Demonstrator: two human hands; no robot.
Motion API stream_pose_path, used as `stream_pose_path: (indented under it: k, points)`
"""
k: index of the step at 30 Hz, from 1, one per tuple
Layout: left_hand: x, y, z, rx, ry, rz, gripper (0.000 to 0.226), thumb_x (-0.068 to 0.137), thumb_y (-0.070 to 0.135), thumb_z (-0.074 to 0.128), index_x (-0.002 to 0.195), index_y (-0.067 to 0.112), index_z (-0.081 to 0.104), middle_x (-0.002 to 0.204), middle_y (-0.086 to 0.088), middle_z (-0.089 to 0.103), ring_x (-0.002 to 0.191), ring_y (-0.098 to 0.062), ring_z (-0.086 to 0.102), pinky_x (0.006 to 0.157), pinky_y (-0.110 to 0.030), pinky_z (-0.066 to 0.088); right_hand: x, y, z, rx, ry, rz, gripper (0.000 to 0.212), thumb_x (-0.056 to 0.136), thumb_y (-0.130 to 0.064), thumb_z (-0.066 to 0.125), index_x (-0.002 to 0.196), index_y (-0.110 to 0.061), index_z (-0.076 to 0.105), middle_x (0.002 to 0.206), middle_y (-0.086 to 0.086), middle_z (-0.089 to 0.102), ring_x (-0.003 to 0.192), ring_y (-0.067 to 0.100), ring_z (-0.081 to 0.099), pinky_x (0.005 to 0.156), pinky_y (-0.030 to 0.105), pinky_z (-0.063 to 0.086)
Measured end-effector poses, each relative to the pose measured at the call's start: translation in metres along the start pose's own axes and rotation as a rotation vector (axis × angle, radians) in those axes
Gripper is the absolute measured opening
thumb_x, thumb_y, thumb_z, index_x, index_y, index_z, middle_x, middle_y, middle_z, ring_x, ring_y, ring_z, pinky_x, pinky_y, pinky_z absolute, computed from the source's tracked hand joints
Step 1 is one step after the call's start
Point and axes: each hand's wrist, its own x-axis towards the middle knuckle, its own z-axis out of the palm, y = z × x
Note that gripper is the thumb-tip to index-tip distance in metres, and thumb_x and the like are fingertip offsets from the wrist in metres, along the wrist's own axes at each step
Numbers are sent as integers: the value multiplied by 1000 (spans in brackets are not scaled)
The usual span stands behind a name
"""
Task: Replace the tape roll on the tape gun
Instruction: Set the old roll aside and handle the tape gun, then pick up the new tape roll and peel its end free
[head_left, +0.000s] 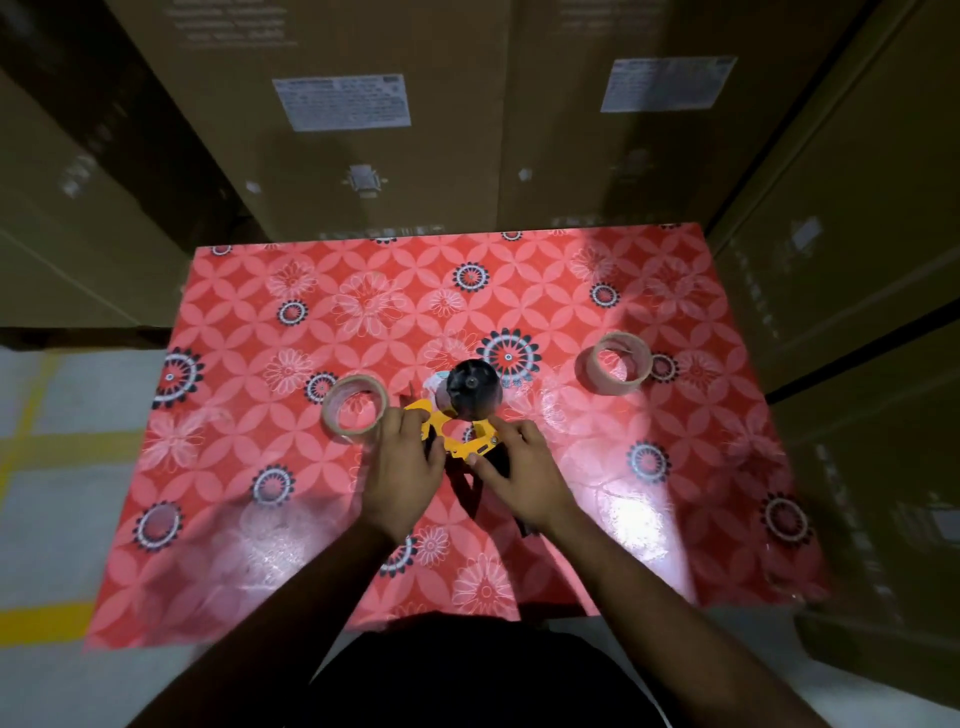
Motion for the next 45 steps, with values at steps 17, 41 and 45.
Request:
stream_pose_path:
  k: [17,41,45]
  points:
    - [-5,-60,-34,38,-18,90,38,97,29,52,133,20,51,131,0,54,121,-16,49,101,-42,49,-12,-35,18,47,214,92,50,95,-18,65,142,-10,52,120,9,52,107,24,53,90,28,41]
    - [-39,-30,-98,-1085,-49,-410,17,97,1,61,113,0,68,97,-11,77,83,-16,74,71,-22,57,-8,-119,36,544,109,-70,40,92,-20,71,130,-24,62,103,-9,71,99,8,70,84,28,60]
    - [-43,-24,-103,-1108,-32,-404,17,95,0,65,110,5,70,98,-11,78,90,-23,75,78,-27,58,-16,-125,34,659,127,-129,35,92,-8,71,124,-21,66,97,-11,71,95,11,69,83,30,57]
